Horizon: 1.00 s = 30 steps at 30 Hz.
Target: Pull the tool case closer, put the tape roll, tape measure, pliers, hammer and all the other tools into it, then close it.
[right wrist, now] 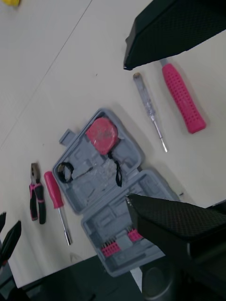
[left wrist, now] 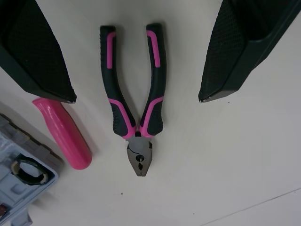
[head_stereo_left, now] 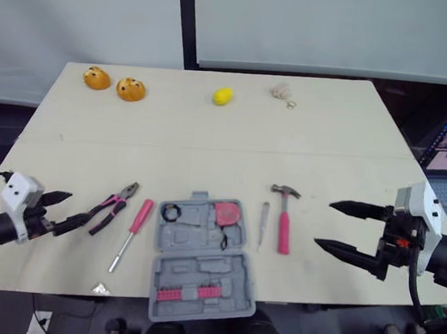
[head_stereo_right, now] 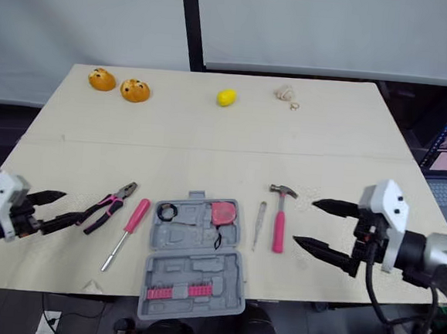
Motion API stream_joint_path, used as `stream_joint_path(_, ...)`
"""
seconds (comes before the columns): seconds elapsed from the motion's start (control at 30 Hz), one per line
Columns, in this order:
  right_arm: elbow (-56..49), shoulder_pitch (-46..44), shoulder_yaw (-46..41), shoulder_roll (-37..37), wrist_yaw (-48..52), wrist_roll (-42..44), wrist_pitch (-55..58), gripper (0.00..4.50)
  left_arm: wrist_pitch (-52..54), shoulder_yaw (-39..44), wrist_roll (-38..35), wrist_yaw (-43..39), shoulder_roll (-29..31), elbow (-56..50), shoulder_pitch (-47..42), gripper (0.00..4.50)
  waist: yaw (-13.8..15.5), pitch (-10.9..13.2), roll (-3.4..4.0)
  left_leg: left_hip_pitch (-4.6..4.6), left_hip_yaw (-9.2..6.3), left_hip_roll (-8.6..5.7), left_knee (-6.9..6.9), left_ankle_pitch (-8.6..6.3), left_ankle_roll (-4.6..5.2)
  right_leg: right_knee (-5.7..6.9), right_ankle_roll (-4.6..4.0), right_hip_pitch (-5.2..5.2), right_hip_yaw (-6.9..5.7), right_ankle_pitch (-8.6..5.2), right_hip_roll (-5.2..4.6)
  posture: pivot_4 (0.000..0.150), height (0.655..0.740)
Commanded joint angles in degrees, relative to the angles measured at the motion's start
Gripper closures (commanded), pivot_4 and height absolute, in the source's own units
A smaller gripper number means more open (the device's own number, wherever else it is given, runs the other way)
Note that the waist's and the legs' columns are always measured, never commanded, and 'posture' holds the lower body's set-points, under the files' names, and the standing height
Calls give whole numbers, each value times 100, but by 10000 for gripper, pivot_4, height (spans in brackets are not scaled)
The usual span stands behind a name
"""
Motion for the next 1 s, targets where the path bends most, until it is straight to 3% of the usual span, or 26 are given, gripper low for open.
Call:
stream_joint_path(0.03,-328,-269,213,35,-253,405,71,621,-335,-317,223,-60,-64,423,-366,0,-5,0,0,-3,1,0,1,0,1,0,0,-2,-2,0,1,1500,7292)
stream_joint_path(0.33,-643,-687,798,54,-767,840,118,621,-999,-893,638,124,-459,1377,-1033,0,9,-4,-12,-3,6,0,10,8,3,8,4,-2,-30,2,2,1500,7292)
stream_joint_path(1.0,-649,-711,869,-38,-1034,931,53,621,-2011,-1162,1097,451,-894,3092,-1853,0,17,-9,-22,-2,4,-3,14,15,6,18,5,0,-51,3,-1,1500,7292)
